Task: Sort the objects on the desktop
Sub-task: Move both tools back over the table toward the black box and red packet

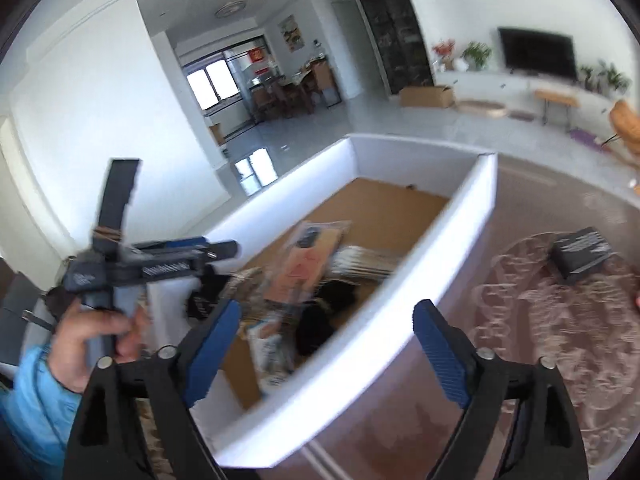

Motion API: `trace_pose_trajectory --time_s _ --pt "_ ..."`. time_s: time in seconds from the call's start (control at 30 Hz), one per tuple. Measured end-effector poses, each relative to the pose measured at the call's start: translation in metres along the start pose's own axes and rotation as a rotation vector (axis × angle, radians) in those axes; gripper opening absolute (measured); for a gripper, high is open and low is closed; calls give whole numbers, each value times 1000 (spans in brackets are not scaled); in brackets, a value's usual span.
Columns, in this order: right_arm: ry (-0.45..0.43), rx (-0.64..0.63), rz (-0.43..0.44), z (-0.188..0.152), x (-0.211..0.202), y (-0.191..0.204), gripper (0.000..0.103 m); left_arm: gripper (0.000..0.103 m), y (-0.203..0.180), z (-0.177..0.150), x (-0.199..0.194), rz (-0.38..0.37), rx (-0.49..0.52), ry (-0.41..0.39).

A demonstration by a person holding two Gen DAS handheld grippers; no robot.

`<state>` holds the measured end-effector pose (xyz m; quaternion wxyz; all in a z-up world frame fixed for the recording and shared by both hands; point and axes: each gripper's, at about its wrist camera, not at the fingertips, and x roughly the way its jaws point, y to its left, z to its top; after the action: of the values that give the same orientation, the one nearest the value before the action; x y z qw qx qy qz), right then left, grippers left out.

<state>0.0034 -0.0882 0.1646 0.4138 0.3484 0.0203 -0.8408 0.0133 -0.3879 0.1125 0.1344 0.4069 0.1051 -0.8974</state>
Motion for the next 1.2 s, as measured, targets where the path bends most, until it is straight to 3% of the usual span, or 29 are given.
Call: trace_pose_trajectory --time_s 0.07,0.13,0.2,0.23,0.37,0.47,0.6,0.87,1.2 --pt "-25 -1 -144 -25 -28 -36 93 68 -41 2 -18 -70 42 -40" --pt "5 46 -280 -54 -48 -80 93 76 -88 -1 -35 -156 92 -69" --pt "44 107 -443 -82 -69 -125 93 91 -136 -9 -48 -240 155 -87" --pt "62 141 -508 -93 -82 -146 93 94 -162 -14 -51 -281 191 -89" --pt "91 302 -671 -139 -132 -217 93 97 -256 -44 -32 -389 324 8" --pt "88 397 -708 -168 -160 -247 93 97 -312 -71 3 -375 386 93" --pt "120 450 -705 -190 -169 -265 93 97 -346 -103 40 -359 394 149" --pt "132 408 -685 -199 -151 -259 94 97 -335 -125 75 -305 325 188" --pt "135 407 -678 -199 -143 -260 101 97 -328 -127 91 -265 339 204"
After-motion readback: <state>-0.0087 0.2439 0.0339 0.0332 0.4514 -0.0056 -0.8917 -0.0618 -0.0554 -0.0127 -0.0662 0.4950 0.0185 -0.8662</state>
